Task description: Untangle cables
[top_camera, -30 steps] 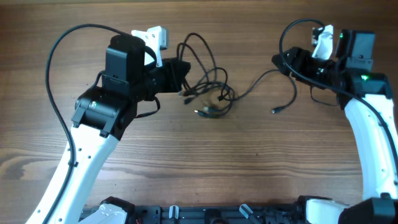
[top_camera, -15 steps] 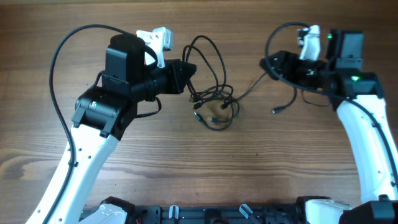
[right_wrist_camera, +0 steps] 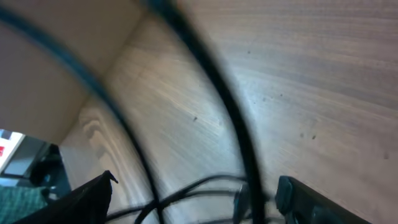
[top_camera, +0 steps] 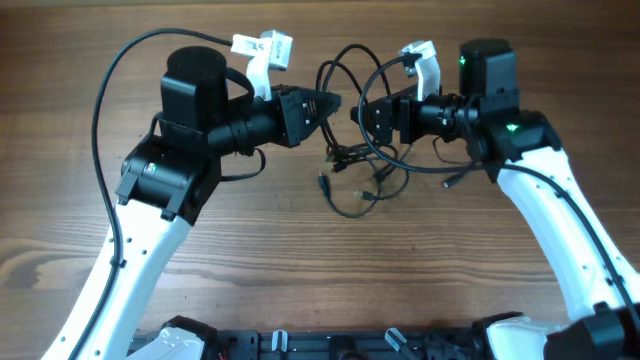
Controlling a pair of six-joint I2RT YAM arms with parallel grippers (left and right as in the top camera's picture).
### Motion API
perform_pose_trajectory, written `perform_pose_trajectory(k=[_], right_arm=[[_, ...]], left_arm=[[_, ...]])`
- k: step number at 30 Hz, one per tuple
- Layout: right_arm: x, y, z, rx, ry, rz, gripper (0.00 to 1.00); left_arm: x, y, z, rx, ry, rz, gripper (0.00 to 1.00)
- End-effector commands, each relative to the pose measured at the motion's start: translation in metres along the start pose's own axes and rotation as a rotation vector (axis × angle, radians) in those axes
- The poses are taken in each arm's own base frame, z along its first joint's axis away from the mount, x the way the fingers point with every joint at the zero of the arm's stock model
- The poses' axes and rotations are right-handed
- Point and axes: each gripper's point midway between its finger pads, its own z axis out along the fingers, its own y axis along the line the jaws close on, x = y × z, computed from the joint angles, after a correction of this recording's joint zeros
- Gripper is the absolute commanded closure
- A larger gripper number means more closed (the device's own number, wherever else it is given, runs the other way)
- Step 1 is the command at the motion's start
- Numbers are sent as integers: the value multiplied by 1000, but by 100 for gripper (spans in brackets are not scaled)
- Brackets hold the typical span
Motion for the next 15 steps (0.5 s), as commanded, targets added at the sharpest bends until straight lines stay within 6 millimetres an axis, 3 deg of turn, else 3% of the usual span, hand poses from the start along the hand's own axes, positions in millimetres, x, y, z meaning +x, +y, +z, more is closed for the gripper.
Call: perform_pose_trajectory(k=[1,2,4,6,8,11,15], right_arm=[[-6,-10,18,-8,-6,-46,18],[-7,-14,23,-6,-9,-51,26],[-19,-23,24,35,-57,-29,70],[-41,-26,12,44,-142,-2,94],[-70,-31,-19,65,-251,41,96],[-106,-42,-79,132,-398,55,96],[-125,-66,-141,284,-547,112,96]], left_arm=[[1,-19,-4,87,25,-55,96],[1,-19,-4,88,24,-63,96],[1,-18,-4,82,22,-66,96],[0,-7,-3,25,4,-58,96],[1,25,-5,-135,-25,-61,96],[11,91,-24,-494,-67,-139,96],[22,140,-61,-819,-99,-163,96]])
